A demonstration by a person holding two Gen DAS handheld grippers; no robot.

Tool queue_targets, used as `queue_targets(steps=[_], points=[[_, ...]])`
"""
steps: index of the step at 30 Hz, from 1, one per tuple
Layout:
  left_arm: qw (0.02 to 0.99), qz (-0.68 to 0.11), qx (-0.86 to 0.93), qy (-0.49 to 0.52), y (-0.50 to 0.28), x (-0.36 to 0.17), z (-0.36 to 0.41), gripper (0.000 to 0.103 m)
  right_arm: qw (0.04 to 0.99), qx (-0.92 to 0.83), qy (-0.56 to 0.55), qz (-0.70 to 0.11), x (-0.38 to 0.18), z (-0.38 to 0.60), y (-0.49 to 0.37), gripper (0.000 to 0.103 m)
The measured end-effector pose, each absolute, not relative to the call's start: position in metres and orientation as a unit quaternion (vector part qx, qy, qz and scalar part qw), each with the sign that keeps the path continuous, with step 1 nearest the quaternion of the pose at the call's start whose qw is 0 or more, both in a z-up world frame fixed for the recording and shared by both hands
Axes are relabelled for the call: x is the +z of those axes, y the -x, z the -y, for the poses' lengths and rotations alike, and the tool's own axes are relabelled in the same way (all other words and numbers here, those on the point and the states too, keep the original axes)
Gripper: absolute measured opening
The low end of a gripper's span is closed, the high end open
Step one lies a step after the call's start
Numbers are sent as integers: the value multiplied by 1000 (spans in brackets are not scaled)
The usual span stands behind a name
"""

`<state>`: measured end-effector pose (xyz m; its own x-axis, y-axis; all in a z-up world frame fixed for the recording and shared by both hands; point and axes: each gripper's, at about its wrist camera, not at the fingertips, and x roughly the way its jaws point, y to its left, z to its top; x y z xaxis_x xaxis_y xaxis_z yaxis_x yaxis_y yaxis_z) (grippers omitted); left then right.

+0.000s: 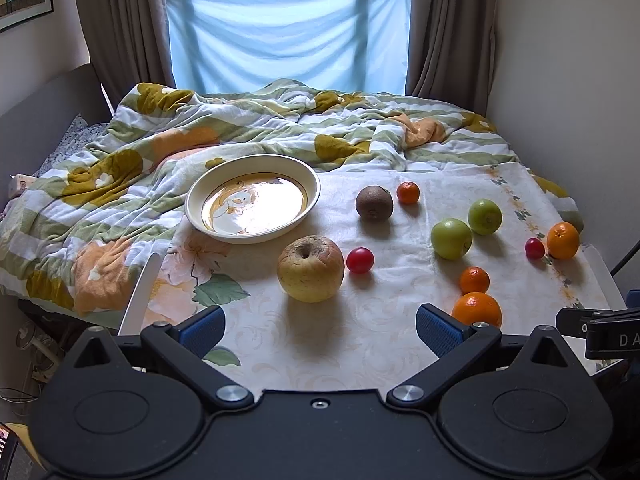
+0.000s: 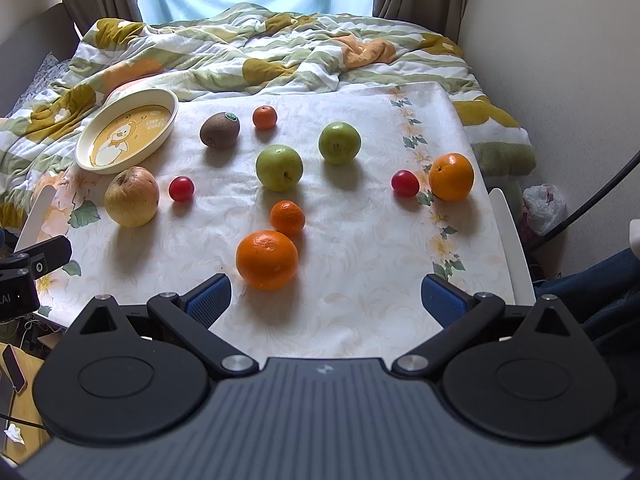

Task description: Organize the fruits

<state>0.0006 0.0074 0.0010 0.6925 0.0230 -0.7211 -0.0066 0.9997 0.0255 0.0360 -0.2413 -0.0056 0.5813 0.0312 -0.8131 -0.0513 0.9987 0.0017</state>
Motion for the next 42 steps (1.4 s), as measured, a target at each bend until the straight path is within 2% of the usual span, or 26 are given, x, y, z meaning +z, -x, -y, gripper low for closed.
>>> queue_targets(steps=[18, 24, 33, 42], points=[[919, -395, 24, 6, 0, 10, 0, 103, 892, 58, 4, -449, 8, 231, -35, 103], [929, -367, 42, -31, -9, 10, -1, 103, 884, 86, 3, -460, -6, 242, -52, 103], [920, -384, 4, -79, -55, -17, -18, 103, 873, 85, 16, -480, -39, 223, -77, 103], [892, -436, -69, -103, -105, -58, -36, 103, 874, 43, -52, -482, -66, 200, -91, 103]])
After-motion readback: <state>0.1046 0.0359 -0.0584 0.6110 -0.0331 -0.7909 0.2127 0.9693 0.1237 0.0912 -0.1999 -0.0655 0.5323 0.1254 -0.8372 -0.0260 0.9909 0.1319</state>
